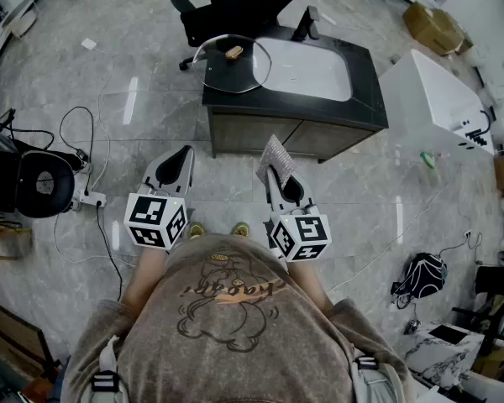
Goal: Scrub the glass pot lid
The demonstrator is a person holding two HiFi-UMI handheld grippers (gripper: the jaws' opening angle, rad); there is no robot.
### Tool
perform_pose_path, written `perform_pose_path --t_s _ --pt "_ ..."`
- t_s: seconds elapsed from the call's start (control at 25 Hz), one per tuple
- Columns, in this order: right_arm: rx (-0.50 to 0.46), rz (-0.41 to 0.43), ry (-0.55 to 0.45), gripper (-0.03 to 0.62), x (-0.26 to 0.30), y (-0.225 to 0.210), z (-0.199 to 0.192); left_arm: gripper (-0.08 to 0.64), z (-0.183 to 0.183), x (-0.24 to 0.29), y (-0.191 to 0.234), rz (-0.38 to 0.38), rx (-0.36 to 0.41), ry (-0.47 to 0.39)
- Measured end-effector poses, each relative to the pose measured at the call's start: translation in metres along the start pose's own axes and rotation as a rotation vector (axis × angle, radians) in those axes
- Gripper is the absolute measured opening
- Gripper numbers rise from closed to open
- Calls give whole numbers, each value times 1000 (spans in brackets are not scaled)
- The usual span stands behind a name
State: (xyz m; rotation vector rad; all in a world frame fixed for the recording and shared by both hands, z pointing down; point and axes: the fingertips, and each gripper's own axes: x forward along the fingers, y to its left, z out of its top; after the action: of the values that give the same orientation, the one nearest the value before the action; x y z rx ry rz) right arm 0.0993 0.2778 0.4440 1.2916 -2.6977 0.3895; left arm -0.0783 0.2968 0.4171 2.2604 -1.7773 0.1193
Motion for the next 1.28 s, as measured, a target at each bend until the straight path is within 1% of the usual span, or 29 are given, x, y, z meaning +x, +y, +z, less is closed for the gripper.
perform_pose_path --t_s 0.12,0.28,0.64,0.8,1.04,1.28 --pt "21 21 -7 77 -2 -2 5 18 -2 3 -4 -2 -11 11" --pt "6 39 -4 77 -2 -8 6 18 -4 8 -7 6 -12 17" --pt "-13 90 42 77 -7 -49 -12 18 -19 26 -20 87 -40 4" --pt "-8 99 52 77 -1 -60 -14 18 -23 34 -19 103 -59 5" --pt "-7 108 54 77 26 -71 -13 18 -18 66 -10 91 -60 -1" --pt "3 73 66 77 68 -96 -6 18 -9 122 12 55 -61 12"
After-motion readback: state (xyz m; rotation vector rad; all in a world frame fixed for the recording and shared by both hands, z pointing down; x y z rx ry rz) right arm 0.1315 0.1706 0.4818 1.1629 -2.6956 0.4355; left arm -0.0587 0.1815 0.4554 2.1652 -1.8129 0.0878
